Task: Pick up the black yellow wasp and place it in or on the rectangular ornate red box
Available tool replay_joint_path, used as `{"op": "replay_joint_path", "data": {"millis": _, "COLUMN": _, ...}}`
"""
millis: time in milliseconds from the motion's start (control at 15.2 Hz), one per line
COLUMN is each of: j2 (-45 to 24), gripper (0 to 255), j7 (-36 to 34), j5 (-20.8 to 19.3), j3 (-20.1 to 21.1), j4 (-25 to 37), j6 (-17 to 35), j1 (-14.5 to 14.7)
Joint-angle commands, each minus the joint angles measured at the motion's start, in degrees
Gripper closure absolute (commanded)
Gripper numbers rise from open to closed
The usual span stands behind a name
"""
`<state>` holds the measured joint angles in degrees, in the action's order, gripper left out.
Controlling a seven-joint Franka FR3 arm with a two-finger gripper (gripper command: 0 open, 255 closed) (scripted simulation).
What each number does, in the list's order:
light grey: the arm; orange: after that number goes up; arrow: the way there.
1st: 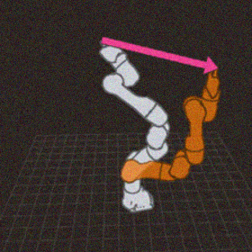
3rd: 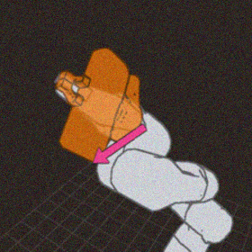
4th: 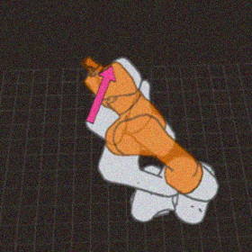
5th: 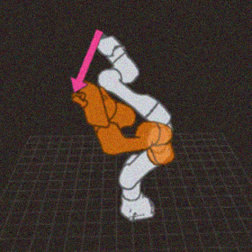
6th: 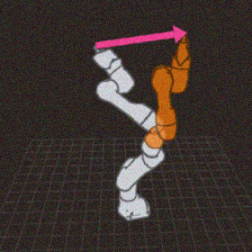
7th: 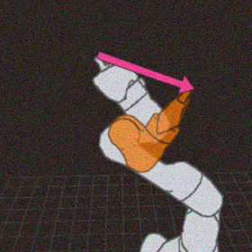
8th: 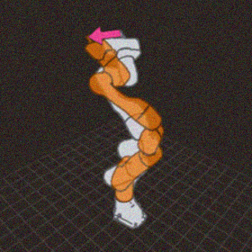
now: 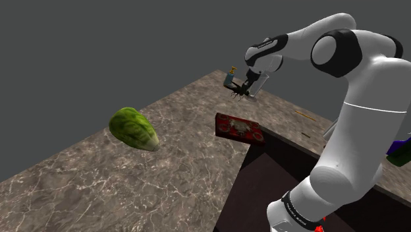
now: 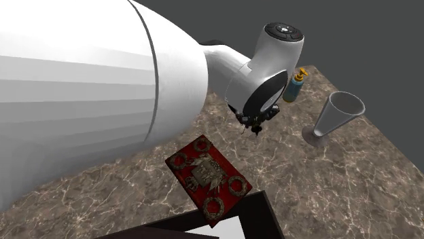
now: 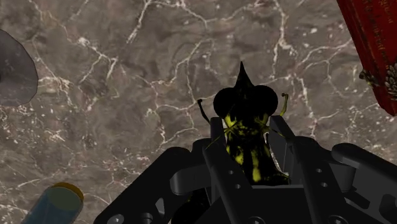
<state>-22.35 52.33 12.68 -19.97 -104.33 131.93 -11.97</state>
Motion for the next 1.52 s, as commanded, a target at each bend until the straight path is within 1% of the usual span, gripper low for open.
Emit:
{"op": "replay_joint_path", "data": {"millis": 0, "j2": 0.71, "gripper": 255, "j7": -0.35, "j5": -0.46, "j3": -0.22, "j4": 0.72, "j6": -1.4, "j1": 0.12}}
{"op": "replay_joint_path", "data": {"millis": 264, "j2": 1.78, "gripper": 255, "j7": -0.81, "j5": -1.08, "j3": -0.51, "j4": 1.62, "j6": -3.29, "j1": 0.3}}
{"op": "replay_joint_path", "data": {"millis": 594, "j2": 13.33, "gripper": 255, "j7": -3.79, "j5": -5.55, "j3": -1.64, "j4": -13.6, "j6": 1.29, "j1": 3.44}}
{"op": "replay_joint_path", "data": {"millis": 858, "j2": 22.59, "gripper": 255, "j7": -7.5, "j5": -10.26, "j3": -1.76, "j4": -24.34, "j6": 3.61, "j1": 4.78}}
{"op": "replay_joint_path", "data": {"millis": 1122, "j2": 32.03, "gripper": 255, "j7": -11.78, "j5": -15.22, "j3": -0.79, "j4": -34.1, "j6": 4.56, "j1": 4.66}}
{"op": "replay_joint_path", "data": {"millis": 1320, "j2": 39.31, "gripper": 255, "j7": -14.83, "j5": -18.45, "j3": 0.61, "j4": -40.89, "j6": 4.29, "j1": 3.75}}
{"op": "replay_joint_path", "data": {"millis": 1386, "j2": 42.72, "gripper": 255, "j7": -16.1, "j5": -19.69, "j3": 1.33, "j4": -43.85, "j6": 3.87, "j1": 3.23}}
{"op": "replay_joint_path", "data": {"millis": 1452, "j2": 42.19, "gripper": 255, "j7": -15.97, "j5": -19.57, "j3": 1.31, "j4": -44.25, "j6": 4.79, "j1": 3.17}}
